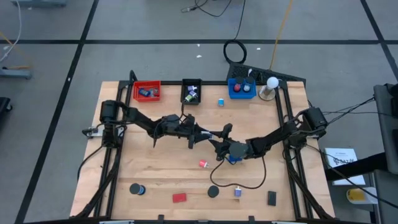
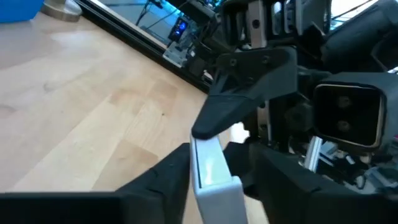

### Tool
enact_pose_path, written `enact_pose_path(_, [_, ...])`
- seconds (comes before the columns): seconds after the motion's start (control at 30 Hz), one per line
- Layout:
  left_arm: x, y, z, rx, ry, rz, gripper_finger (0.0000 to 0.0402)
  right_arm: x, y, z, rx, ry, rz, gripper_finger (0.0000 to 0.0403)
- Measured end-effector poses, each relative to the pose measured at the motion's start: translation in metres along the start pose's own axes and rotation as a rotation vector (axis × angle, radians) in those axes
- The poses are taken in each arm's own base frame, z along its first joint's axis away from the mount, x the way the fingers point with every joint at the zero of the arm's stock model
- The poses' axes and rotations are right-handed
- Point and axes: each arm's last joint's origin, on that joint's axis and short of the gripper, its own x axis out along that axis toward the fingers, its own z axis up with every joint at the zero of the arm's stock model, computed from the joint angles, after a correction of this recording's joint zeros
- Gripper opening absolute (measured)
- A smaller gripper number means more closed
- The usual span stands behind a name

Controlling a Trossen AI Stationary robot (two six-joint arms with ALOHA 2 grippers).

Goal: Pick & Place Office items
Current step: Put the white digital clock into the red bin

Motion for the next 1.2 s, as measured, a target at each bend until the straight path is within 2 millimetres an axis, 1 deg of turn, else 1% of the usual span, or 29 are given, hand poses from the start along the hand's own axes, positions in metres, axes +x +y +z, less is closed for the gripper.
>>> enact_pose_path(0.23, [0.0001,-0.0003,-0.0016,0.043,0.005,0.011,0.0086,0.0008,0.0005,0.0008,-0.012,0.003,-0.007,0.0160])
enact_pose_path(0.37, [0.0002,-0.0003,-0.0019,0.056,0.009,0.009,0.0056,0.0007,0.0004,0.0012,-0.007,0.001,-0.007,0.0174])
enact_pose_path(0.5, [0.0003,-0.0016,-0.0017,0.077,0.010,-0.007,0.0055,0.0010,0.0004,0.0005,-0.006,0.004,-0.008,0.0188])
enact_pose_path(0.7, [0.0002,-0.0015,-0.0015,0.067,0.007,-0.002,0.0076,0.0023,-0.0016,0.0009,0.006,-0.003,-0.018,0.0211])
enact_pose_path(0.8, [0.0002,-0.0015,-0.0015,0.067,0.007,-0.001,0.0071,0.0044,-0.0025,0.0008,0.011,-0.025,0.020,0.0215])
enact_pose_path(0.9, [0.0002,-0.0016,-0.0015,0.069,0.006,-0.002,0.0064,0.0059,-0.0031,0.0005,0.015,-0.043,0.056,0.0204])
enact_pose_path(1.1, [0.0002,-0.0010,-0.0019,0.074,0.010,0.006,0.0072,0.0072,-0.0045,-0.0003,0.014,-0.039,0.052,0.0155])
enact_pose_path(1.2, [0.0002,-0.0010,-0.0020,0.077,0.014,0.000,0.0075,0.0072,-0.0044,-0.0004,0.011,-0.040,0.054,0.0154])
